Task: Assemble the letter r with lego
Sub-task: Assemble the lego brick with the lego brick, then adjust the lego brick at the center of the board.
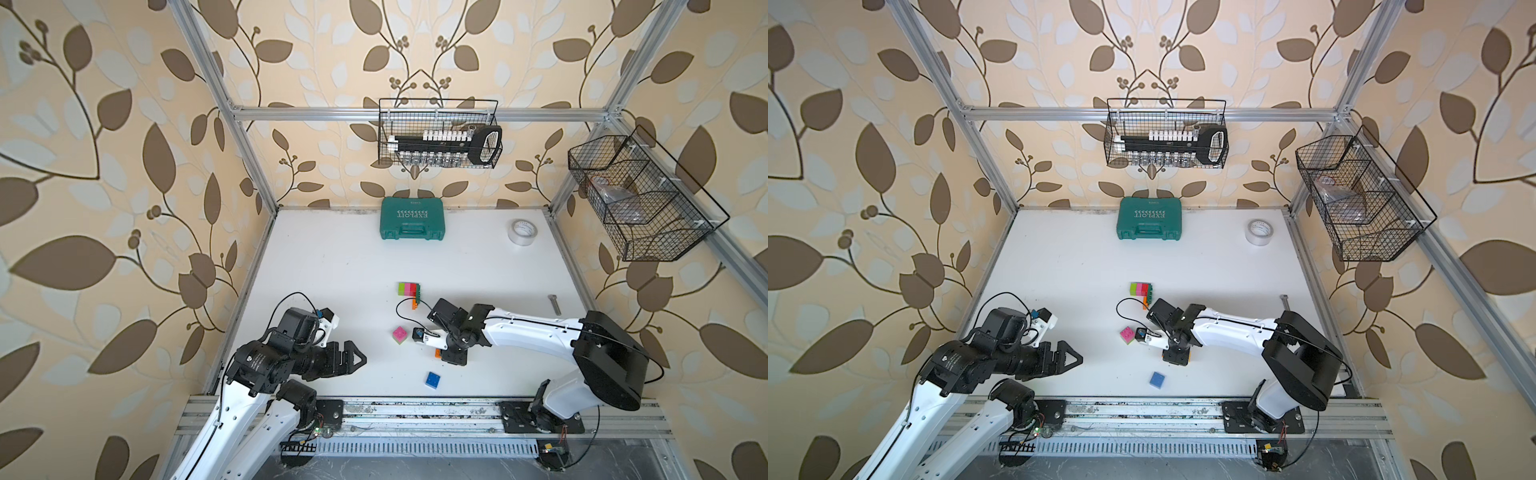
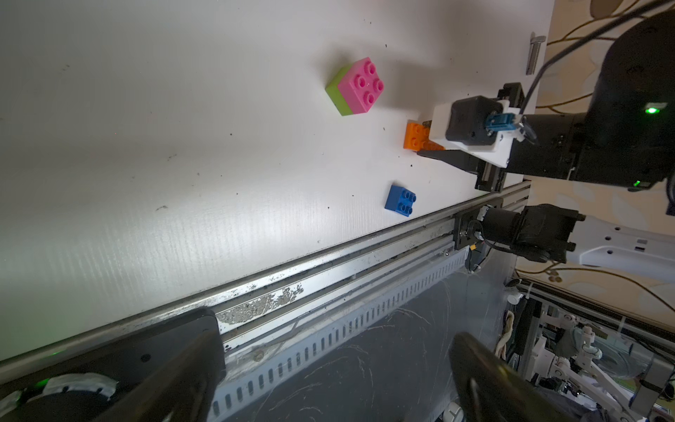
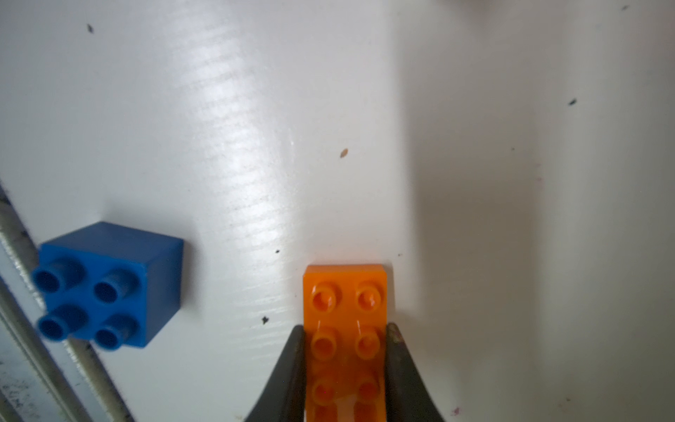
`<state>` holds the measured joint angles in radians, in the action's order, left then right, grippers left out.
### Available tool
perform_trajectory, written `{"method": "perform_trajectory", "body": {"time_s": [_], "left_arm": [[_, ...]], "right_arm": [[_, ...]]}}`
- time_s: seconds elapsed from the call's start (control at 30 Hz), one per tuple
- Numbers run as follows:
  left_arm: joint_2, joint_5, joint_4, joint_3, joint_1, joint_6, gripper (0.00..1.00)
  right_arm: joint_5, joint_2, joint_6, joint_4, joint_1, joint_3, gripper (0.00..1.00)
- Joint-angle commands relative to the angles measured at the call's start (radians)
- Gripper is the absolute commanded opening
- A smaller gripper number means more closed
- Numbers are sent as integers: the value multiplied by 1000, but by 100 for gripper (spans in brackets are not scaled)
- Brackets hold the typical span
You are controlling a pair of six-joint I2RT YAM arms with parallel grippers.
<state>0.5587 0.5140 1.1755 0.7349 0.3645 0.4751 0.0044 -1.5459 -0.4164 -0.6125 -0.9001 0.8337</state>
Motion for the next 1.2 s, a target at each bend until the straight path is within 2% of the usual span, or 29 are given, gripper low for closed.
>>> {"method": "perform_trajectory", "body": {"time_s": [0.0, 0.17, 0.37, 0.47, 0.53, 0.63, 0.8, 0.87, 1.03, 1.17], "left_arm": [[10, -28, -8, 0, -13, 7, 99], [10, -69, -26, -10, -13, 75, 99], [-37, 65, -197, -95, -4, 261, 98], [-63, 69, -226, -113, 40, 326, 98], [-62, 40, -229, -124, 102, 365, 96], [-42, -47, -263, -148, 253, 447, 92], [107, -263, -420, -164, 598, 589, 91], [195, -305, -511, -161, 695, 622, 91], [407, -349, -686, -127, 850, 686, 87], [493, -348, -816, -113, 901, 776, 83]], "right_arm": [[33, 11, 6, -84, 6, 28, 0], [50, 80, 43, -153, 6, 100, 0], [95, 139, 118, -214, 6, 158, 0], [109, 154, 184, -249, 10, 179, 0], [100, 158, 242, -268, 10, 192, 0], [69, 165, 339, -288, 9, 202, 0], [47, 158, 464, -346, -68, 243, 0], [45, 166, 506, -347, -83, 235, 0], [85, 204, 593, -357, -75, 209, 0], [105, 243, 672, -398, -5, 217, 0]]}}
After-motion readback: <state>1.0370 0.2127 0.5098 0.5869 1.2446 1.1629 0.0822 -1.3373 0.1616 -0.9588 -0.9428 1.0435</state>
